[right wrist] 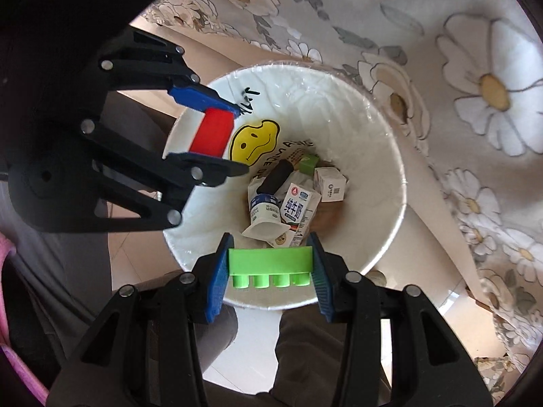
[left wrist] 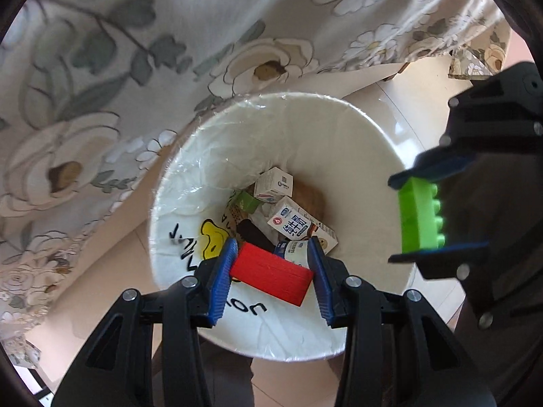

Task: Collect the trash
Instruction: 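Carry the green brick and red block over the wastebasket with both tools, then open the right tool to drop the brick while the left tool drops the block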

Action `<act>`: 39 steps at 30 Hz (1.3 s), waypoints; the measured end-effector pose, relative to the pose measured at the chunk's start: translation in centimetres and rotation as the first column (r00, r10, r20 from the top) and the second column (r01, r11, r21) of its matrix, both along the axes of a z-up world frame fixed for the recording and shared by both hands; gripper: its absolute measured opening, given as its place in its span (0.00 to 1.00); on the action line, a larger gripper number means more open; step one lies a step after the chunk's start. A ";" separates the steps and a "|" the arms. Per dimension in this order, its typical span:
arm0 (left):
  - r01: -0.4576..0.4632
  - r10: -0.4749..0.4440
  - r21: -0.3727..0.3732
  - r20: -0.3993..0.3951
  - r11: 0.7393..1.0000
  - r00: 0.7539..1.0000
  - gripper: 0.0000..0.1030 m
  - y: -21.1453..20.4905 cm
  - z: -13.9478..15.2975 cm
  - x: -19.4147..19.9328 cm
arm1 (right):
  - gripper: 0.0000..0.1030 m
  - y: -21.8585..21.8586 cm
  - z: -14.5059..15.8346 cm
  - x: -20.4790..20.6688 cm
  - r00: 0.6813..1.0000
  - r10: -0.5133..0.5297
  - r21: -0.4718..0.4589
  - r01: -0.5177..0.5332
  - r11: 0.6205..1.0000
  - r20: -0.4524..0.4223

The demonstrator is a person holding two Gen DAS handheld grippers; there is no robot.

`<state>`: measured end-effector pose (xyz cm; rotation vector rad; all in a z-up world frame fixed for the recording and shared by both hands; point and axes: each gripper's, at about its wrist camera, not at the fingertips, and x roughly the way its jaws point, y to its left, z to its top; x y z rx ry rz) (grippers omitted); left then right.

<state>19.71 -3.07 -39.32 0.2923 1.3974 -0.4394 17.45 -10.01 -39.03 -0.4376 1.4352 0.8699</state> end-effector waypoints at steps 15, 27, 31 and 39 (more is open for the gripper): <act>-0.031 0.027 -0.042 -0.098 0.999 0.995 0.44 0.7 -3.2 1.3 | 0.44 0.8 -4.4 1.0 0.997 -0.028 0.013 0.029 0.999 -0.072; -0.080 0.063 -0.084 -0.191 0.993 0.980 0.44 1.1 -5.1 1.7 | 0.44 1.3 -6.2 1.9 0.993 -0.049 0.023 0.052 0.998 -0.111; -0.099 0.076 -0.096 -0.214 0.991 0.974 0.44 1.0 -6.3 1.7 | 0.44 1.4 -6.9 1.9 0.991 -0.050 0.025 0.054 0.998 -0.127; -0.166 0.124 -0.172 -0.235 0.971 0.964 0.66 1.4 -5.8 2.0 | 0.59 1.1 -7.0 2.5 0.986 -0.095 0.028 0.099 0.995 -0.136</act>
